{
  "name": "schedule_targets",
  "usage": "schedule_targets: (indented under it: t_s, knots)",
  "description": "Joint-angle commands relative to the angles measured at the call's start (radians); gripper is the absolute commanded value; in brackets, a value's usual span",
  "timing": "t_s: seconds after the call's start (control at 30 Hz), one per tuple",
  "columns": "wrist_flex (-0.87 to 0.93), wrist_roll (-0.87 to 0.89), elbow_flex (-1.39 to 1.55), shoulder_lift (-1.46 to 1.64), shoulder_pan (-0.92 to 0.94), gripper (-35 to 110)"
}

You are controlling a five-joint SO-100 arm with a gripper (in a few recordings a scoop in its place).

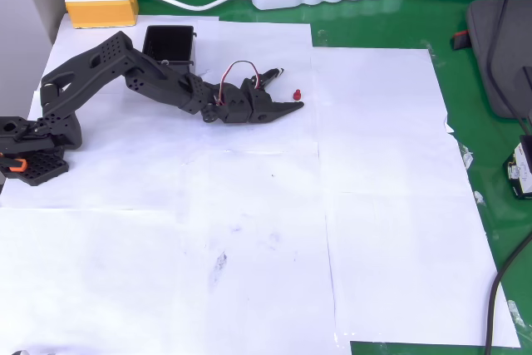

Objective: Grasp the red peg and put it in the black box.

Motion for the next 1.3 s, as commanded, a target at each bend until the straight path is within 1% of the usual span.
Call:
schedule_targets:
  t_s: [0.0, 0.33, 0.53, 0.63, 0.77, 0.8, 0.97, 1.07, 1.27]
  knots:
    - [0.011, -0.011, 0.003, -0.017, -0.026, 41]
    - [0.015, -0.020, 0.005, -0.018, -0.026, 40]
    - [0.018, -0.028, 0.005, -0.018, -0.025, 33]
    - [0.025, -0.029, 0.008, -0.018, -0.021, 32]
    - [0.025, -0.034, 0.008, -0.018, -0.020, 23]
    - [0.025, -0.035, 0.008, -0.018, -0.020, 19]
    - [0.025, -0.037, 0.008, -0.018, -0.020, 19]
    - [0.025, -0.038, 0.008, -0.018, -0.020, 12]
    - [0.025, -0.038, 0.009, -0.018, -0.020, 9]
